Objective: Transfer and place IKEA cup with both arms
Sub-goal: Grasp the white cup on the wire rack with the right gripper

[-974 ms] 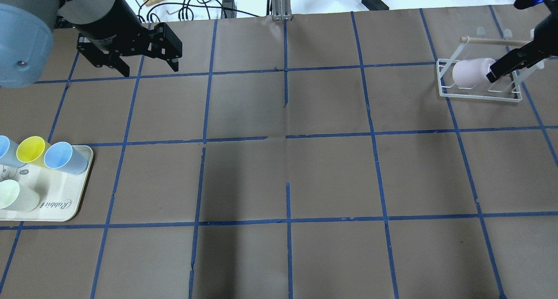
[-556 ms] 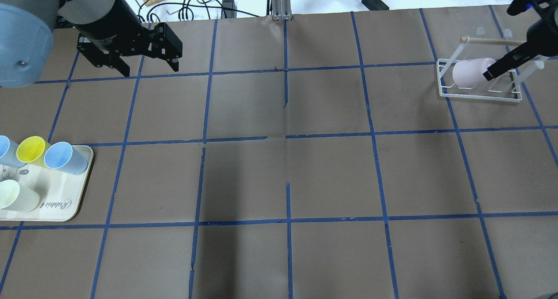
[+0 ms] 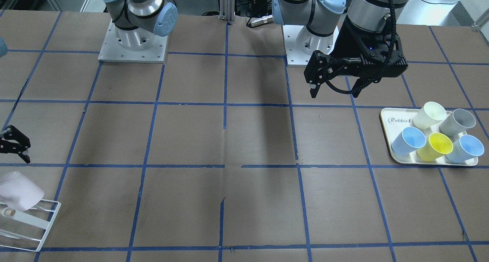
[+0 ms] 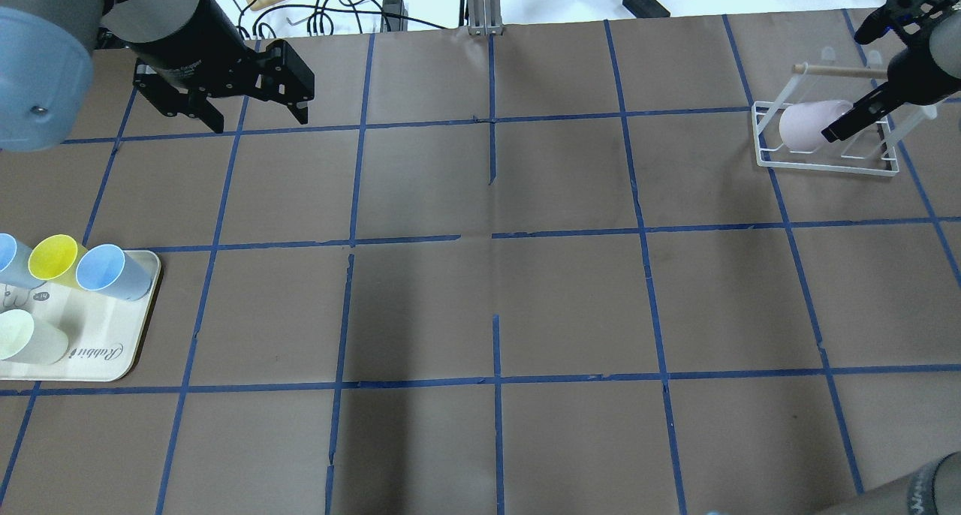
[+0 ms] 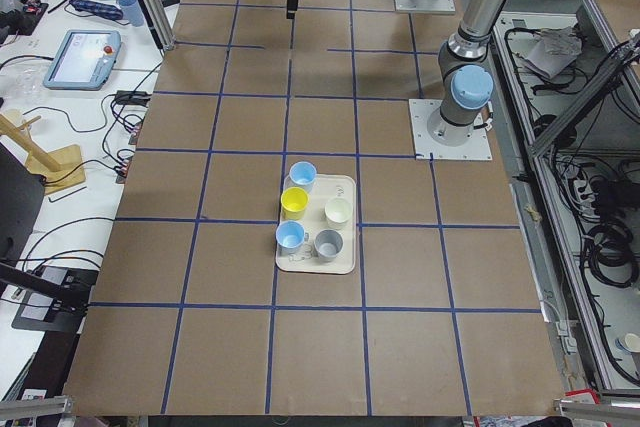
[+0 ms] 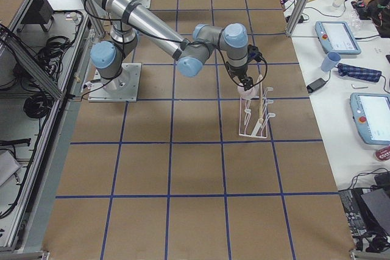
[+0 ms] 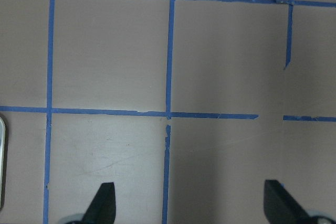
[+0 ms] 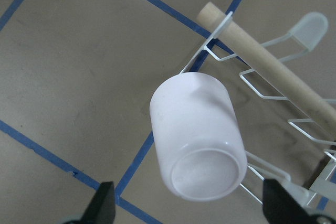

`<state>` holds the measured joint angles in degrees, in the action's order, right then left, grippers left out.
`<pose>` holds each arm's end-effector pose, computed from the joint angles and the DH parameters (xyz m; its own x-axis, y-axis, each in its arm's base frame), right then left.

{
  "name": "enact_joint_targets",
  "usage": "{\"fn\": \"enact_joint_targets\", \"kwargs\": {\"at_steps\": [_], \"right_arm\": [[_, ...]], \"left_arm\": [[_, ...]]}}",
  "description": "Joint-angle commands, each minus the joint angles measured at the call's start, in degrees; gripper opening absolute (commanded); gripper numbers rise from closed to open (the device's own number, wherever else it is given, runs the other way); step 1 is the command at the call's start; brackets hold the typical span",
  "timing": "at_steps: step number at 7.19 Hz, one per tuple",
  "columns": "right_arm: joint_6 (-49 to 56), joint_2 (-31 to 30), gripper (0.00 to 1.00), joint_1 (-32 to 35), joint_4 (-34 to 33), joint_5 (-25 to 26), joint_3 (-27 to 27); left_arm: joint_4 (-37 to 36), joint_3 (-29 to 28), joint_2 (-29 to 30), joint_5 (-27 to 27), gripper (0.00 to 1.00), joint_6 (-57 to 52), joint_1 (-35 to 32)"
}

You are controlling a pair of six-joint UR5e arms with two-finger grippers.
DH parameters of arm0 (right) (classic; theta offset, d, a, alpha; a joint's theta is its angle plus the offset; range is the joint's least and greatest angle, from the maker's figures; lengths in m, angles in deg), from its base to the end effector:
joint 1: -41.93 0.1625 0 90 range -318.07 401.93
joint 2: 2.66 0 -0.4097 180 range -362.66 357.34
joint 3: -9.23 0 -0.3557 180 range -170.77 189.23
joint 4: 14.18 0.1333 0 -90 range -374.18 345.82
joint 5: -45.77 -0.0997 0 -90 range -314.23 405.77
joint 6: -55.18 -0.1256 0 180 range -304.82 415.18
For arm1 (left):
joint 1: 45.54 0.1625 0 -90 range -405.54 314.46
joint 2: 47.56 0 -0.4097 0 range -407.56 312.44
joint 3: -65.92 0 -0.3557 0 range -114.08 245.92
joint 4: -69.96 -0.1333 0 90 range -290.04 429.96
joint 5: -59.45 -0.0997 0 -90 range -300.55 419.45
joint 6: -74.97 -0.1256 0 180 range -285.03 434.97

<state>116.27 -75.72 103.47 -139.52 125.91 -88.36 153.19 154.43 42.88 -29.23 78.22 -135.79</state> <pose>-0.1327 -0.5697 0.3039 -0.8359 -0.5426 0.0829 -0.5453 0.8037 -0.2379 -0.1383 -0.4740 0.4679 -0.9983 -0.0487 0.0305 -0.0524 0.9895 -0.1345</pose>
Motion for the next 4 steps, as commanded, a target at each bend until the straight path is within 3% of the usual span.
{"fn": "enact_joint_targets", "kwargs": {"at_steps": [1,4], "right_arm": [[0.17,1.95,1.00,-0.02,-1.83,-0.15,-0.06],[-0.01,2.75,1.00,0.06,-1.93,-0.15,-0.06]], "left_arm": [[0.00,-0.17,0.00,0.00,1.00,0.00,-0.01],[0.00,0.00,0.00,0.00,1.00,0.00,-0.01]]}}
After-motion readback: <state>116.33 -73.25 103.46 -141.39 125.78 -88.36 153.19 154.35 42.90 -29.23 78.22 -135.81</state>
